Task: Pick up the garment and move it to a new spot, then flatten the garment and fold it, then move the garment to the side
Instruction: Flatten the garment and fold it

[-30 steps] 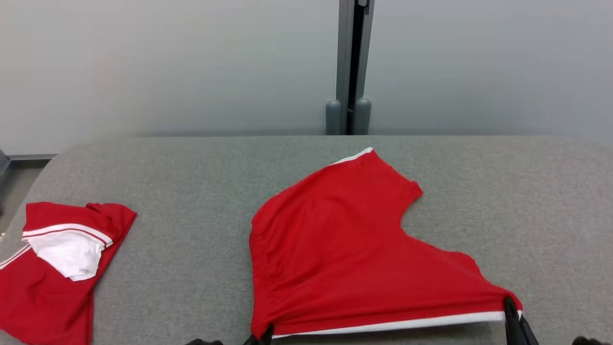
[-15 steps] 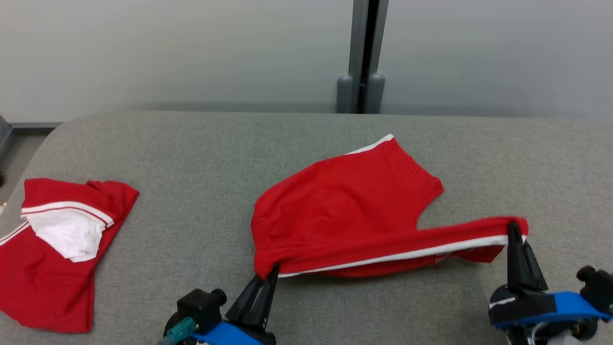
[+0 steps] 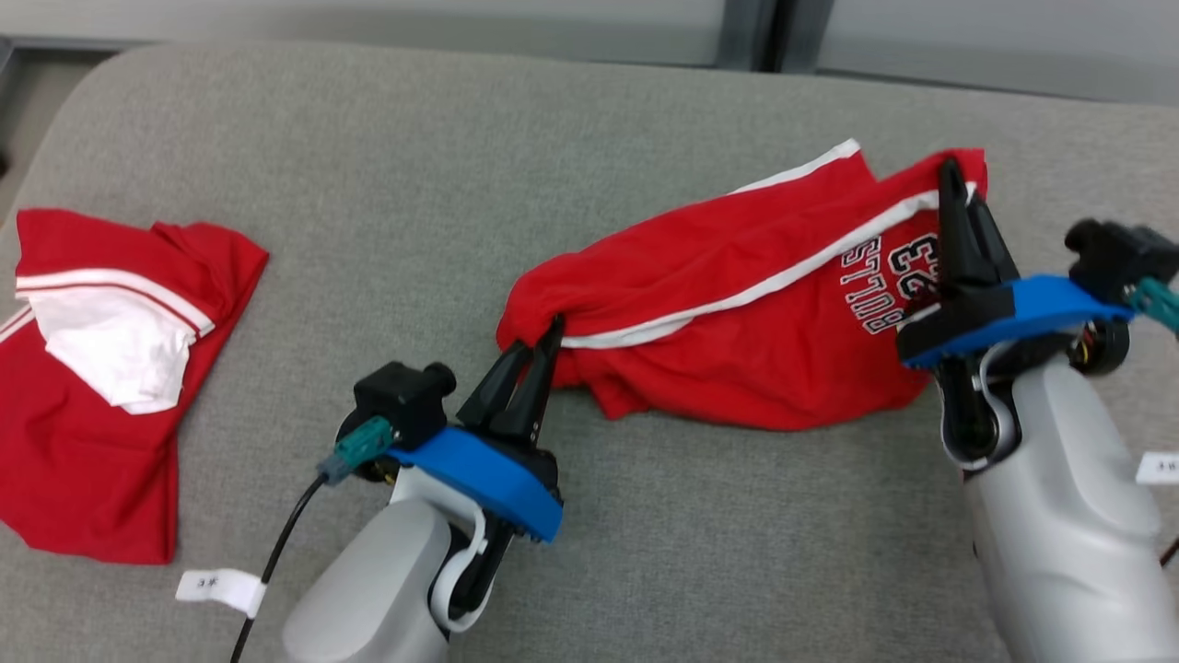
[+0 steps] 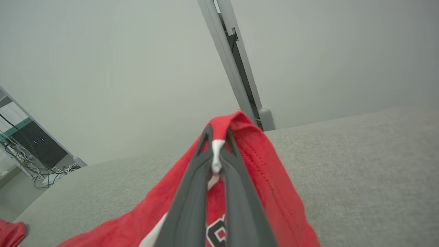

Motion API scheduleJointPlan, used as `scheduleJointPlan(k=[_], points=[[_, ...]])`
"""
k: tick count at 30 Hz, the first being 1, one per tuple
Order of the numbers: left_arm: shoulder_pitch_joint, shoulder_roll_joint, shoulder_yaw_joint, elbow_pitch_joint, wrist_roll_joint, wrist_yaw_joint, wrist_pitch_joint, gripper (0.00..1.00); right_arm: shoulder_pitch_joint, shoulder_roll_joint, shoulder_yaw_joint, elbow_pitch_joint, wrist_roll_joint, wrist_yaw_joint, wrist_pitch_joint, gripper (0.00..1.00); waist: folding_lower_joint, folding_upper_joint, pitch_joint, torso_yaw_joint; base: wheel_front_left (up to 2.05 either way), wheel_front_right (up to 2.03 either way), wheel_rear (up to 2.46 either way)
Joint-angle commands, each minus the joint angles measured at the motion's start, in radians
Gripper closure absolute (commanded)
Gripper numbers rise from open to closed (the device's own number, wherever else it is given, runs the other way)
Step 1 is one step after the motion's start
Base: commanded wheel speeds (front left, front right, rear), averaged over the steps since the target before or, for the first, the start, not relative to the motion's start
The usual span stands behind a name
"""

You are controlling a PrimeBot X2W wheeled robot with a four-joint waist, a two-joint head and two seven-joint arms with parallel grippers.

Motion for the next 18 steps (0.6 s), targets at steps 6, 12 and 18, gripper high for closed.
scheduleJointPlan(k=[6, 12, 18], points=[[-0.117, -0.015, -0.017, 0.084, -0.036, 0.003, -0.003, 1.0, -0.16, 0.001, 0.002, 0.143, -0.079, 0.0, -0.012, 1.0, -0.0003, -0.0001, 0.089, 0.046, 0.0, 0.0, 0.0], [-0.162, -0.031, -0.016, 0.131, -0.035, 0.003, -0.003, 0.0, -0.24, -0.004, -0.042, 0.263, -0.165, 0.0, -0.029, 0.0, -0.0003, -0.0001, 0.117, 0.05, 0.0, 0.0, 0.0], [-0.116, -0.023, 0.066, 0.131, 0.033, 0.003, -0.003, 0.0, -0.231, -0.011, -0.106, 0.239, -0.317, 0.0, -0.036, 0.0, -0.0003, -0.0001, 0.11, 0.046, 0.0, 0.0, 0.0]])
